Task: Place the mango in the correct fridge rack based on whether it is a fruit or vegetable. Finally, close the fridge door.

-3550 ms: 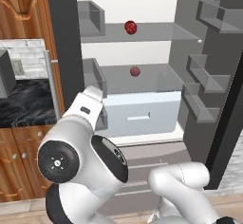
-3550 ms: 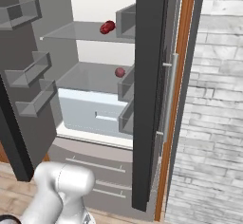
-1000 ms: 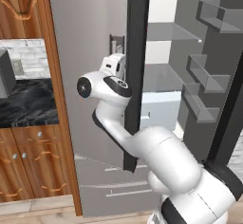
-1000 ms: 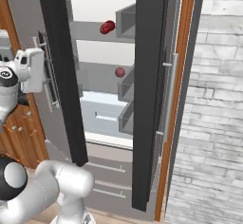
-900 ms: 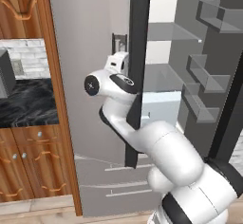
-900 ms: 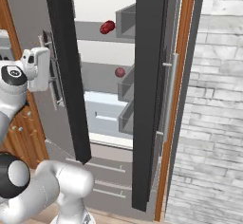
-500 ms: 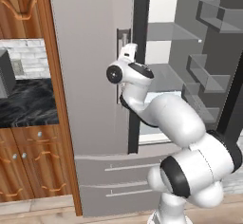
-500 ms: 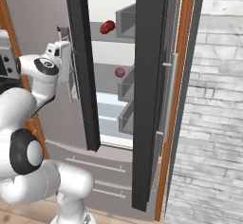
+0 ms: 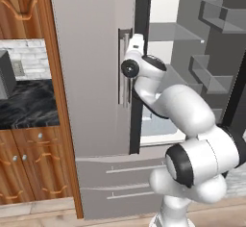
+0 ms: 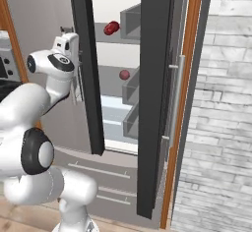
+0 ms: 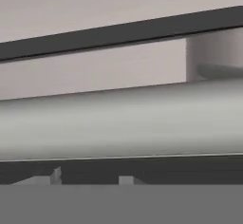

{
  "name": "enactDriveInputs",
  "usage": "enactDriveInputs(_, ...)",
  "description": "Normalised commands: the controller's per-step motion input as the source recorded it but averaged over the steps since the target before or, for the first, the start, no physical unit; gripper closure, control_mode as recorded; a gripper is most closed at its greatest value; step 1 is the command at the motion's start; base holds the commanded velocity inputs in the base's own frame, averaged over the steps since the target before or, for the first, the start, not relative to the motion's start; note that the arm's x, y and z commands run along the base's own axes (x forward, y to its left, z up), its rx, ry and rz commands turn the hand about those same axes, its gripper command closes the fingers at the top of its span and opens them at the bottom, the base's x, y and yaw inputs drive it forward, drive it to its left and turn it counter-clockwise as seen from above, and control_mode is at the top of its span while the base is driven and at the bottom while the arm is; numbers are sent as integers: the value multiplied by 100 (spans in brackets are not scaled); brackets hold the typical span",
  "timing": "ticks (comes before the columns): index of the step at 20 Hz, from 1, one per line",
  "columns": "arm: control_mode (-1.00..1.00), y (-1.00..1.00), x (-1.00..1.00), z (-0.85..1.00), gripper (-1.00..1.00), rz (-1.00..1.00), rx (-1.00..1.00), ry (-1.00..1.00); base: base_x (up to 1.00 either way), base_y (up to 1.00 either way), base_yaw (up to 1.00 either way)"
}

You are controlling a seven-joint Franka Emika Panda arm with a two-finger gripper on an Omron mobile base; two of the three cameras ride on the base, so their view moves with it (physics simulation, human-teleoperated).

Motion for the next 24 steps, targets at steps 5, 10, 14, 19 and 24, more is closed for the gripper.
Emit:
enactDriveInputs(5, -100, -4, -69, 11, -100, 1, 0, 0, 0, 0, 0)
enactDriveInputs(10, -100, -8, -74, 39, -100, -1, 0, 0, 0, 0, 0)
enactDriveInputs(14, -100, 1, -100, 24, -100, -4, 0, 0, 0, 0, 0)
enactDriveInputs(19, -100, 0, -100, 3, -100, -3, 16, 0, 0, 0, 0)
enactDriveInputs(24, -100, -13, -100, 44, -100, -17, 37, 5, 0, 0, 0)
